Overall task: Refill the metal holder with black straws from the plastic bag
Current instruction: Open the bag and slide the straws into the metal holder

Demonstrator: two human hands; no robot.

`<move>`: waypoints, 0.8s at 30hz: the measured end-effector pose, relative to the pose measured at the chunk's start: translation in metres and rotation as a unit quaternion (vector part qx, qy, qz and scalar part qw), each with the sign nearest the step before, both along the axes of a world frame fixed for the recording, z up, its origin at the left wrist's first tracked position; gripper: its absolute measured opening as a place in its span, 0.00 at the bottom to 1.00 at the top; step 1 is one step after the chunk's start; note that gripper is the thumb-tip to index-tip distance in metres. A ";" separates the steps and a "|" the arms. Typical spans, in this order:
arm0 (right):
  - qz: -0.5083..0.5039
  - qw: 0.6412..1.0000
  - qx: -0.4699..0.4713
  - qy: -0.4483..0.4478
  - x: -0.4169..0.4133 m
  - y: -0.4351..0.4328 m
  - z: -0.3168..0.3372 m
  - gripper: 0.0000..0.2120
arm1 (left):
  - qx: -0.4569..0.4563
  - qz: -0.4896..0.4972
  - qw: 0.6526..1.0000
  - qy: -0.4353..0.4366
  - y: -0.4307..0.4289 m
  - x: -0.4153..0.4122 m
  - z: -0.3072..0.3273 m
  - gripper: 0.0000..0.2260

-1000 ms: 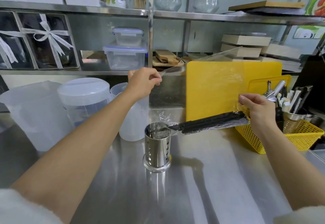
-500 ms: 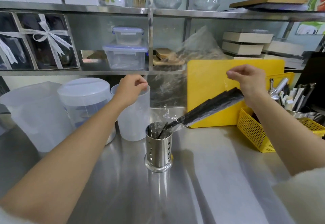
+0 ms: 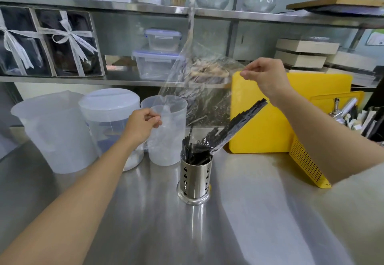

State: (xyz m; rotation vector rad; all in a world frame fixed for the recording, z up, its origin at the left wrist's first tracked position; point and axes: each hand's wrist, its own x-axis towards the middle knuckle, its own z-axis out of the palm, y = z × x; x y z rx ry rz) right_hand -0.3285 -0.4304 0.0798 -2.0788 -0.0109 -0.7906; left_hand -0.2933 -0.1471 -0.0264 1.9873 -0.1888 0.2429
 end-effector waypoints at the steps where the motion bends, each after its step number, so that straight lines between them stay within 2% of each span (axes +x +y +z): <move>1: 0.000 1.000 -0.005 0.000 0.002 0.001 0.002 0.05 | -0.003 0.001 1.000 0.000 0.000 0.000 -0.001 0.06; 10: 0.007 1.000 -0.025 -0.004 0.003 0.007 0.004 0.06 | -0.039 -0.001 0.999 0.017 0.000 0.003 -0.008 0.04; 15: 0.020 0.999 -0.032 -0.037 -0.005 0.001 -0.005 0.11 | -0.034 0.007 0.999 0.012 -0.002 0.003 -0.010 0.05; 19: 0.027 0.998 0.014 -0.062 -0.018 -0.012 -0.011 0.11 | -0.043 0.016 0.999 0.013 -0.003 0.004 -0.009 0.06; 24: 0.038 0.997 0.068 -0.024 -0.034 -0.038 -0.028 0.13 | -0.049 0.013 0.998 0.022 -0.003 0.005 -0.009 0.06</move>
